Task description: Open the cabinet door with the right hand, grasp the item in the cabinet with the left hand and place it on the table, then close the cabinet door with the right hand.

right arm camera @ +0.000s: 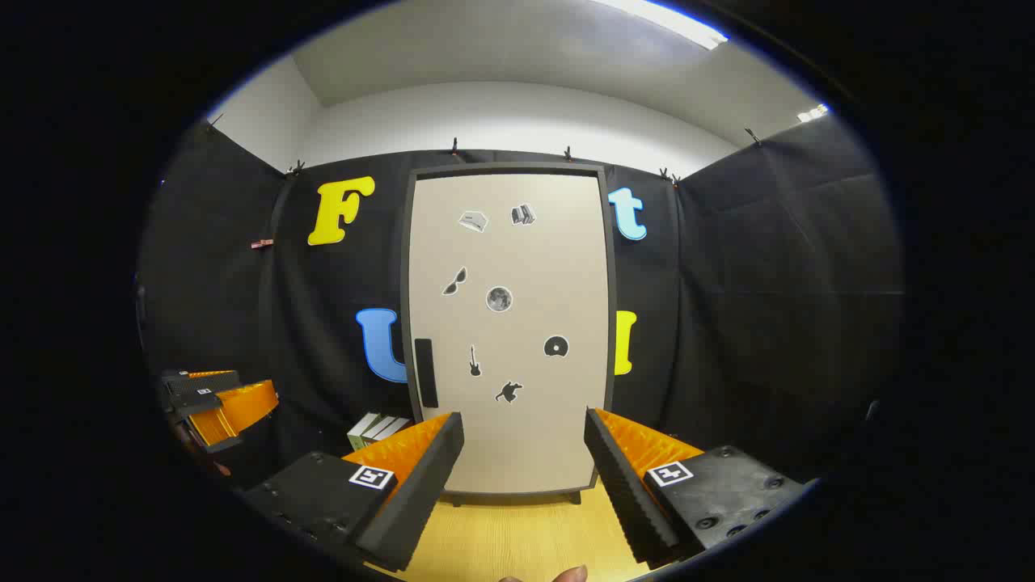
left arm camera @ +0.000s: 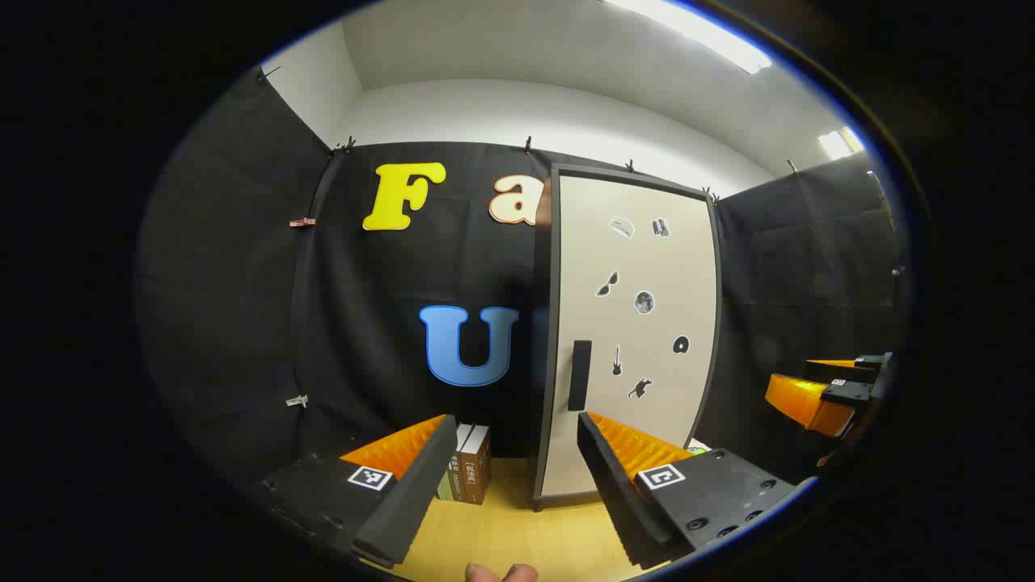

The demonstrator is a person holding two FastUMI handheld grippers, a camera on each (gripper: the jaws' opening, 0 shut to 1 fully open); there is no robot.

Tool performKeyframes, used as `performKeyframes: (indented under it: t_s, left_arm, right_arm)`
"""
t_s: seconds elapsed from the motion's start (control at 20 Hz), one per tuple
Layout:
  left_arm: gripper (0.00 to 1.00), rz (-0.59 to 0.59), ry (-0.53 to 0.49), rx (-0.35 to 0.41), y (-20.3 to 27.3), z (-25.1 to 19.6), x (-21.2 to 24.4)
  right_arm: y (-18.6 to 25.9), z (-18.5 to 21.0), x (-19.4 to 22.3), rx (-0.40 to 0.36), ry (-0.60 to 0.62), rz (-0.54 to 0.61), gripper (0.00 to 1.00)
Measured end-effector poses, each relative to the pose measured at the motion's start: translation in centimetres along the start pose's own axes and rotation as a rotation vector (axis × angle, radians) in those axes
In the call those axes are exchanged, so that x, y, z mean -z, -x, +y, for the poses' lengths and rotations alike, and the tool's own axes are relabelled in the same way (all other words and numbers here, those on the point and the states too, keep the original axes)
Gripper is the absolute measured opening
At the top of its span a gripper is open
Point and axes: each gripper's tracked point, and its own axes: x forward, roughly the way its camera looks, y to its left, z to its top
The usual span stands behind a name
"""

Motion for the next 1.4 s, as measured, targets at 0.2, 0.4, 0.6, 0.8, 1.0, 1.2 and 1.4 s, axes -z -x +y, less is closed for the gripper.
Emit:
performKeyframes:
  t_s: [0.2, 0.4, 0.6, 0.8, 1.0, 1.2, 1.4]
  left_arm:
    - [0.94, 0.001, -0.005, -0.005, 0.0, 0.3, 0.0]
    - [0.94, 0.002, -0.007, -0.006, 0.1, 0.5, 0.1]
    - [0.94, -0.001, -0.004, -0.001, 0.1, 0.6, -0.1]
    - [0.94, -0.003, -0.01, -0.001, 0.1, 0.7, -0.2]
    - [0.94, -0.007, -0.018, -0.013, 0.2, 1.2, -0.2]
    - [0.94, -0.005, -0.03, -0.021, 0.6, 2.1, -0.2]
    - [0.94, -0.003, -0.027, -0.043, 1.1, 3.7, 0.1]
  right_arm:
    - [0.0, 0.0, -0.1, 0.004, -0.004, -0.004, 0.98]
    - [0.1, -0.1, -0.1, 0.011, 0.001, -0.004, 0.98]
    - [0.3, 0.1, -0.4, 0.009, -0.006, -0.011, 0.98]
    - [0.5, 0.0, -0.3, 0.013, -0.012, -0.008, 0.98]
    - [0.5, 0.3, -0.2, 0.009, -0.014, -0.004, 0.98]
    - [-0.4, 1.8, 0.3, -0.023, -0.016, 0.008, 0.98]
    - [-2.6, 4.2, 0.4, -0.059, -0.002, 0.001, 0.98]
